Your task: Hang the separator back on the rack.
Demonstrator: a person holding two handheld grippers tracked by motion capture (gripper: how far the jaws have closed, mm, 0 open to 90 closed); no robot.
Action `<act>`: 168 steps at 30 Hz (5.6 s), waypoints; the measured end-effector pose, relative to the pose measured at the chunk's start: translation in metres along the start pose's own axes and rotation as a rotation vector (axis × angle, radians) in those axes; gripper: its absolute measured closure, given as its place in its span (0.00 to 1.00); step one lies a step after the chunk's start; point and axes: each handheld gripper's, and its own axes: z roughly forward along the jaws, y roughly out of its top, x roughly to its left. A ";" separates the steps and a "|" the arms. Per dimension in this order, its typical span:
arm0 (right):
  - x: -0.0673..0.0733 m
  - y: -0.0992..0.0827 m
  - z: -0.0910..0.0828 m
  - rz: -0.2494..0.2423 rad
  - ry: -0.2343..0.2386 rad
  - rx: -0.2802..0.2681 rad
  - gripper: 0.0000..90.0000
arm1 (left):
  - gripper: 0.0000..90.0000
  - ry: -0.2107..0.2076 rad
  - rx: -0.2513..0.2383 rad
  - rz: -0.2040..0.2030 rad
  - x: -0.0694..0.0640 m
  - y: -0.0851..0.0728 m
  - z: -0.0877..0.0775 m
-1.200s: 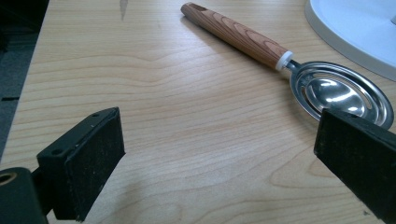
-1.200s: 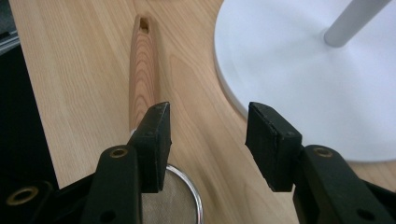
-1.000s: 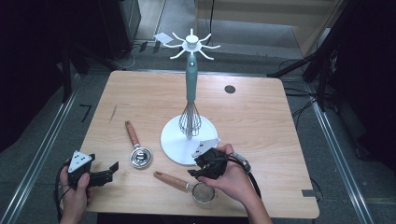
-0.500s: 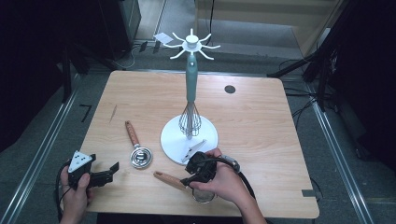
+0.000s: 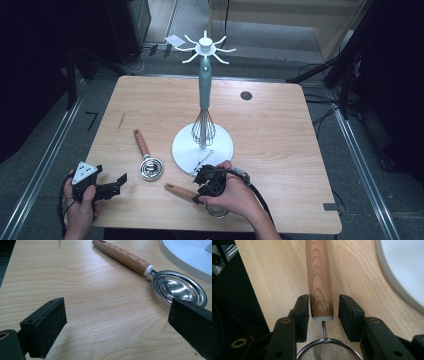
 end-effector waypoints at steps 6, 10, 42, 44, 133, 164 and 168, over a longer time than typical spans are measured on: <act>0.000 0.002 0.005 0.024 0.011 0.033 0.72 | 0.02 -0.001 0.005 0.002 0.000 0.000 0.001; 0.002 0.004 0.010 0.040 0.012 0.041 0.75 | 0.02 0.000 0.006 0.002 0.000 0.000 0.000; 0.045 0.006 0.021 -0.077 -0.300 0.053 0.79 | 0.06 -0.009 -0.005 -0.050 0.005 -0.001 -0.002; 0.045 0.005 0.021 -0.078 -0.300 0.046 0.79 | 0.06 -0.009 -0.005 -0.052 0.006 0.000 -0.001; -0.033 -0.080 -0.084 0.325 -0.405 -0.710 0.79 | 0.07 0.011 -0.014 -0.043 0.003 0.000 0.002; -0.006 -0.076 -0.110 0.241 -0.407 -0.884 0.79 | 0.07 0.035 -0.009 -0.028 0.000 0.000 0.003; -0.006 -0.076 -0.110 0.240 -0.411 -0.886 0.79 | 0.07 0.034 -0.011 -0.030 0.000 0.000 0.003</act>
